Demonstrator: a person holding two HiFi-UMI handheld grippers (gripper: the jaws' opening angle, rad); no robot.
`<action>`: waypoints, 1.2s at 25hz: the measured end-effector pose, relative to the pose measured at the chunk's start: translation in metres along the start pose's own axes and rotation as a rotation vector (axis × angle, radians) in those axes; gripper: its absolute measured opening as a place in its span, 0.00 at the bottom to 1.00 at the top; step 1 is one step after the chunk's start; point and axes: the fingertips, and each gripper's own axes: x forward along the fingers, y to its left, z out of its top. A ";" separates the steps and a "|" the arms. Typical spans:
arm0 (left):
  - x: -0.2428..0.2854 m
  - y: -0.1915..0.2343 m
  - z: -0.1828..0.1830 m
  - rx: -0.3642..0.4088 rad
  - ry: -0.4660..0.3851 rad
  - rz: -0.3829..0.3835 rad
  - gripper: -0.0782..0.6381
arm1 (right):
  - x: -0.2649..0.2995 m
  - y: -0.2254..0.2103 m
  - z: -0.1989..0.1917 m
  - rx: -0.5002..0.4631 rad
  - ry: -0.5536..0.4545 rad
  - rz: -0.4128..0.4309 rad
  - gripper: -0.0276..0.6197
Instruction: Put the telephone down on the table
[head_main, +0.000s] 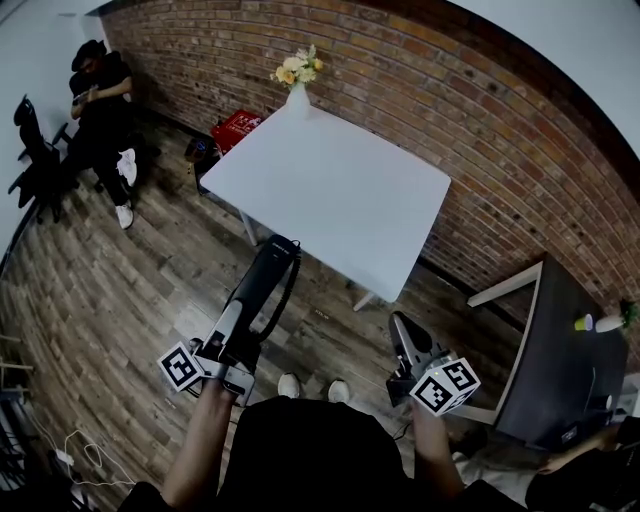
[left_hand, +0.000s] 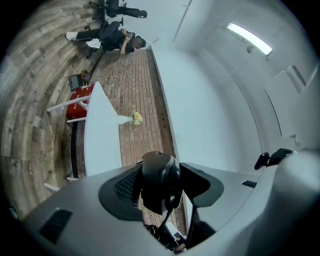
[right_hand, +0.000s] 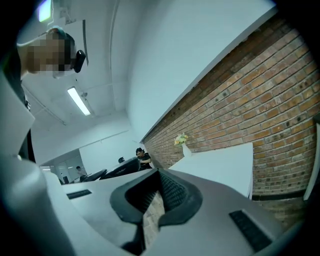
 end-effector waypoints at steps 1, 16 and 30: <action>-0.001 0.001 0.002 0.001 0.001 0.000 0.44 | 0.001 0.000 0.000 0.005 -0.003 -0.004 0.08; -0.004 0.015 0.031 -0.008 0.056 0.003 0.44 | 0.041 0.036 -0.018 -0.017 0.018 -0.025 0.08; 0.019 0.034 0.014 -0.062 0.156 -0.025 0.44 | 0.096 0.076 -0.042 0.010 0.061 0.036 0.08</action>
